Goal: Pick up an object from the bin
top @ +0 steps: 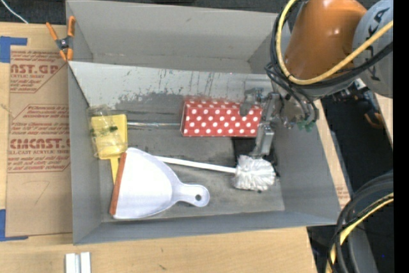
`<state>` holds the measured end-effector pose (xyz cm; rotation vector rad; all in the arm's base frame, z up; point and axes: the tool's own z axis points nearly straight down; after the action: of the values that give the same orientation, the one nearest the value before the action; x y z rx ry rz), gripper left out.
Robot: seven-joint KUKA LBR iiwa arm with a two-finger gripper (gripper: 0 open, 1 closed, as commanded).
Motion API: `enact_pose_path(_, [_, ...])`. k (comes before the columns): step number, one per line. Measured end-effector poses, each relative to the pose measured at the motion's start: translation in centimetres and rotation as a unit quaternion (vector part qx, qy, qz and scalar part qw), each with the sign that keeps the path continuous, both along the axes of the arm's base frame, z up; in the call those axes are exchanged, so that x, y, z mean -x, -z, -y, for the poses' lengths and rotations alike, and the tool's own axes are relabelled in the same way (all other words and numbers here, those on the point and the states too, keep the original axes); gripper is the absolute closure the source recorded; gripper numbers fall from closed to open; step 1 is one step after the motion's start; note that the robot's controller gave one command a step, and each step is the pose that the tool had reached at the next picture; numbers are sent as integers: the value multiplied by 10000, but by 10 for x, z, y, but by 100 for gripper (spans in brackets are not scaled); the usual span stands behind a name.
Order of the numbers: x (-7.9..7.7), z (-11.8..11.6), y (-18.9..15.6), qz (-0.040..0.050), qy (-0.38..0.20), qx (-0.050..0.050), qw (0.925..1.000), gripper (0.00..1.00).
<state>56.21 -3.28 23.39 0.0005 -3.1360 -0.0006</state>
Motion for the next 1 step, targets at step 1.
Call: enact_pose_path(1, [-1,0,-5,41,-2,2,10000,0])
